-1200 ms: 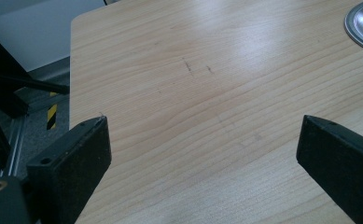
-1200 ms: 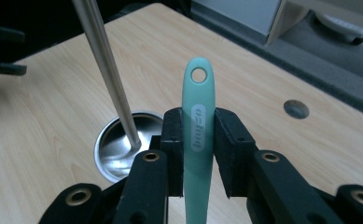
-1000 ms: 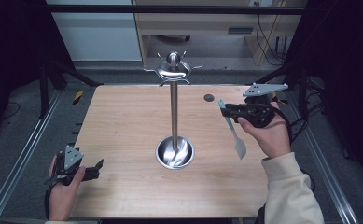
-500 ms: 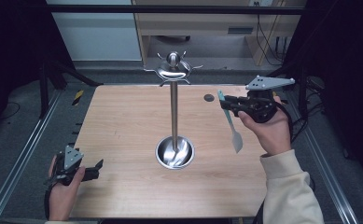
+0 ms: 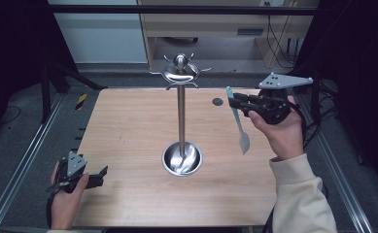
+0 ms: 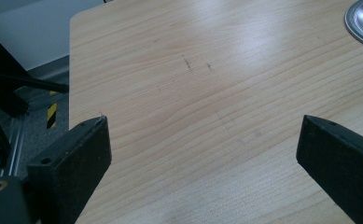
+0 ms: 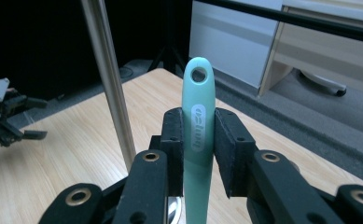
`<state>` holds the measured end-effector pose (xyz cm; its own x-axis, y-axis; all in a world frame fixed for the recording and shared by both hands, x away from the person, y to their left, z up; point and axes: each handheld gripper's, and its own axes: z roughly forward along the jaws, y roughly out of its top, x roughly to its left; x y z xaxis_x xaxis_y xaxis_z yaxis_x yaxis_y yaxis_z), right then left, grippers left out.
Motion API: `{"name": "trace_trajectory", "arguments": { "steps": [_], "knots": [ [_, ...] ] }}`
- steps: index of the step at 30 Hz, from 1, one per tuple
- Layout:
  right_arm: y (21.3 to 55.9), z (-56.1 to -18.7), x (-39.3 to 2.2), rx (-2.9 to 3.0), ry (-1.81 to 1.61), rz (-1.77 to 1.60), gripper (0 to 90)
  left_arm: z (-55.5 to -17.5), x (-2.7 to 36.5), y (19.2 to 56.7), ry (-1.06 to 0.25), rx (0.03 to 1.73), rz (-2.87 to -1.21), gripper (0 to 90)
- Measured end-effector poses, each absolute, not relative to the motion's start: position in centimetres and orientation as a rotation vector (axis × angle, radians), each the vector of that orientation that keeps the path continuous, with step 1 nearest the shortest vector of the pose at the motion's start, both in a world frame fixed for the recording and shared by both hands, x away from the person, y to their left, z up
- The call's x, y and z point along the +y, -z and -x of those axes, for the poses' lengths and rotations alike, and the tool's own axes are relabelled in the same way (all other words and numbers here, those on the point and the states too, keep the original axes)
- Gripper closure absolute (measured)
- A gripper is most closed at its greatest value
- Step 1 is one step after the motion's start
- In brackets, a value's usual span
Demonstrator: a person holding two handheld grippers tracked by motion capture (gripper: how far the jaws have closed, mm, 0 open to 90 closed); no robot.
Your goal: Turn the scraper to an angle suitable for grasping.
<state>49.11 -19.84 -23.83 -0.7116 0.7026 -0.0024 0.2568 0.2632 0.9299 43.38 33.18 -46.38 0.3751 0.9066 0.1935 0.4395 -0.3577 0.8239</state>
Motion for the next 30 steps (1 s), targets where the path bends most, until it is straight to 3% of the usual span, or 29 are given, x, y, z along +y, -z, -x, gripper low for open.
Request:
{"name": "trace_trajectory", "arguments": {
  "steps": [30],
  "knots": [
    [21.2,-46.1,-17.7,2.056,-1.578,-0.729,74.3,-43.4,33.1,46.4,-0.867,1.155,-1.956,2.7]
  ]
}}
